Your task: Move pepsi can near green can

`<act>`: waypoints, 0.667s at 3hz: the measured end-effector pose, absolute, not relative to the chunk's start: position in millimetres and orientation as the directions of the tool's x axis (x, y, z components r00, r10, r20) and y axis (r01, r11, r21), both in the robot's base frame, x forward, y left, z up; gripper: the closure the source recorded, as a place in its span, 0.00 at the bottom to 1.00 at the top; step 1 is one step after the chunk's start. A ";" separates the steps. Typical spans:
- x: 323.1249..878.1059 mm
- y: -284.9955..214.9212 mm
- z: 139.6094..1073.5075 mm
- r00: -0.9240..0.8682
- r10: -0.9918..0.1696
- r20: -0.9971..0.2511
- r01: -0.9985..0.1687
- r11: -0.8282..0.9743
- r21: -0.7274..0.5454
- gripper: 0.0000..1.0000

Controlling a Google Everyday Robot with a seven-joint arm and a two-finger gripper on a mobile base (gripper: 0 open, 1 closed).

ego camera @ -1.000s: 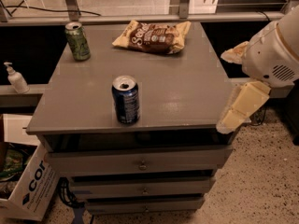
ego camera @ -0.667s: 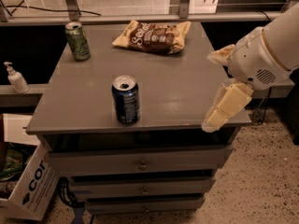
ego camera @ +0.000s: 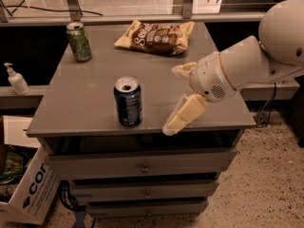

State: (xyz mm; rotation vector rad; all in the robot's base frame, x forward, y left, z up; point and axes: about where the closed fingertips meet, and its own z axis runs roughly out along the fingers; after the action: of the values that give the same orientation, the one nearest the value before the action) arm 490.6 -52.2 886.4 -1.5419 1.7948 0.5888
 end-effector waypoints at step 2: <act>489.8 -49.8 886.0 -0.046 -0.650 -0.758 -0.978 0.182 -0.098 0.00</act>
Offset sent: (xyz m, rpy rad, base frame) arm 0.0002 0.0016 -0.0028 0.0474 -0.0099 0.0220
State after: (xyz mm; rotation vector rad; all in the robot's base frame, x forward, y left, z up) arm 489.8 -49.8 886.0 -1.5410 1.7717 0.6053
